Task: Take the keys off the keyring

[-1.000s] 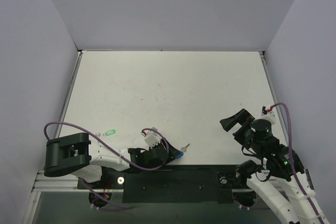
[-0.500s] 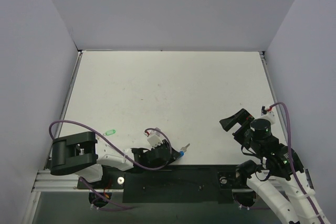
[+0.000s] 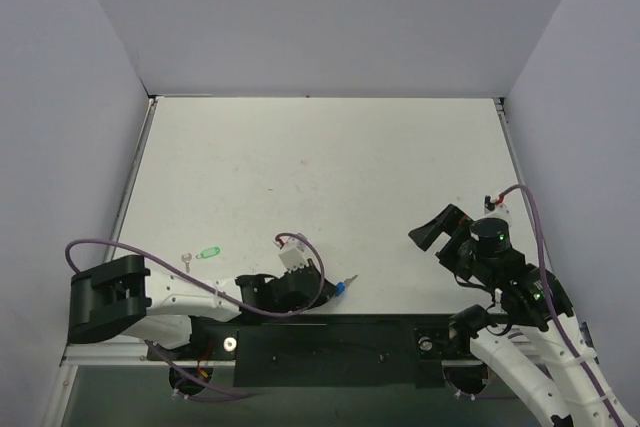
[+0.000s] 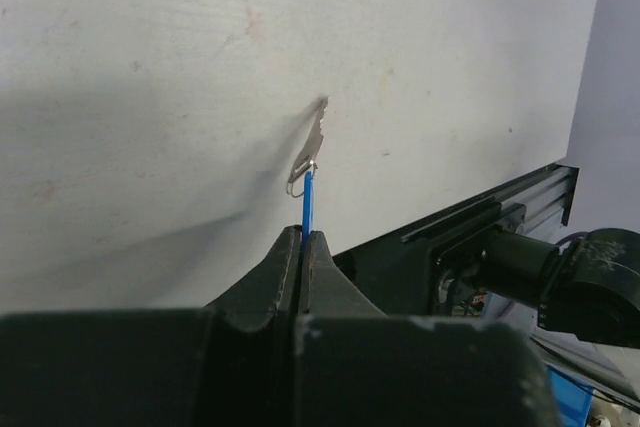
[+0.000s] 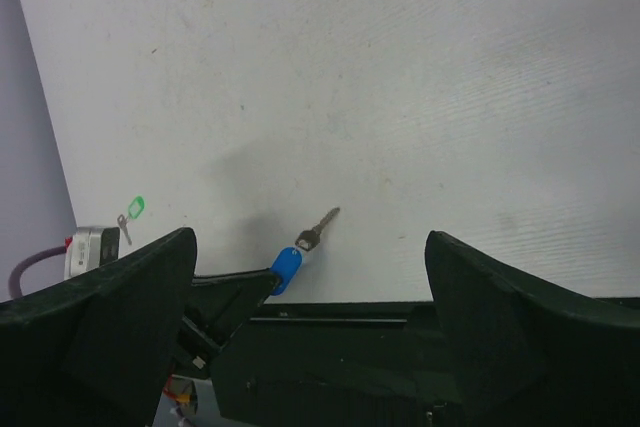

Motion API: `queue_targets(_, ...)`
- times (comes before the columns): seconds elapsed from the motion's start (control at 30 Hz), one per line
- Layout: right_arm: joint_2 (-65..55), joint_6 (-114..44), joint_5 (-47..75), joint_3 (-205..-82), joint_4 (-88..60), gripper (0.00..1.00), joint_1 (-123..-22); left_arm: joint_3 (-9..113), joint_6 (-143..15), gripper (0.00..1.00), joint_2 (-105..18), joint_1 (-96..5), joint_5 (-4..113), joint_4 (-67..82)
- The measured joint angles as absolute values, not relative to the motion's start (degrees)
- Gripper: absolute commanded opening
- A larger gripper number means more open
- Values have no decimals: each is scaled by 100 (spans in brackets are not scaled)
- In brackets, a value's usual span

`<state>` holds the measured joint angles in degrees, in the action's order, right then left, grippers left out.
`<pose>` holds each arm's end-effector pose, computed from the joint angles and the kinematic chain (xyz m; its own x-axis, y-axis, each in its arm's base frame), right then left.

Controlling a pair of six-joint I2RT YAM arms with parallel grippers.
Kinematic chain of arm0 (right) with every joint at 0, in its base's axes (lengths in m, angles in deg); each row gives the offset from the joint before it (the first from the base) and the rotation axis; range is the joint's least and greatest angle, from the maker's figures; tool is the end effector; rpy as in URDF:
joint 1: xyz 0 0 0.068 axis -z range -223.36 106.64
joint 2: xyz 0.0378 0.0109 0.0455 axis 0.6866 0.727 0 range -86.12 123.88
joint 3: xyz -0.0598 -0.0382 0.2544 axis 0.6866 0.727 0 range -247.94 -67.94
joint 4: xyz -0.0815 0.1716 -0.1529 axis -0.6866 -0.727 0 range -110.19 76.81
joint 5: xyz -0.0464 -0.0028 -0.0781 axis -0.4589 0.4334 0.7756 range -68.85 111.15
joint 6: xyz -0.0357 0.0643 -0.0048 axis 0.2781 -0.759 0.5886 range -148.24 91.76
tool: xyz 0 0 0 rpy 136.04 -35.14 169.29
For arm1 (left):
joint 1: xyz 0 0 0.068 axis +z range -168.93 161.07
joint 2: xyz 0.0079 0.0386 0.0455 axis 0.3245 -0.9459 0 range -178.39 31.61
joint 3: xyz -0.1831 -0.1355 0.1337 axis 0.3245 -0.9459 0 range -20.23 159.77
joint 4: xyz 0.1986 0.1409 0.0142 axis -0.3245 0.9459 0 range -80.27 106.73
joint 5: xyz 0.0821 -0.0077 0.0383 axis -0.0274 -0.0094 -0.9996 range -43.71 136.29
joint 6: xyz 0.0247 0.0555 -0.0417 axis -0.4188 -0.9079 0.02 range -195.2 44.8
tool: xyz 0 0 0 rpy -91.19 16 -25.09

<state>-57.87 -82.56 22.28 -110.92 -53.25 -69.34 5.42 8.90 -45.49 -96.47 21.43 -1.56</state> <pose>0.1096 0.0520 0.2918 -0.5670 0.6272 -0.5340 0.0663 0.6809 0.7294 0.0794 -0.2387 0.1388 -0.8266 -0.4421 -0.3484 -0.0545 0.6789 -0.7322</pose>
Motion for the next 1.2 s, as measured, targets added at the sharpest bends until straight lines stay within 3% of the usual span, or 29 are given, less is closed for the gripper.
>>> queue_targets(0.23, -5571, -8252, 1152, -11212, -4636, 92, -6976, 1773, -522, 0, -3401, -9337, 2445, 1610)
queue_targets(0.5, -5422, -9050, 132, -11288, -2730, 91, -7439, 3397, -2382, 0, -2396, -9258, 2941, 2980)
queue_targets(0.87, -4178, -9730, -12, -12565, -429, 85, -9094, 5381, -3989, 0, -1827, -9258, 4259, 3804)
queue_targets(1.2, -2996, -9762, 16, -13428, 1003, 85, -10280, 6669, -4441, 0, -1714, -9254, 4744, 4001)
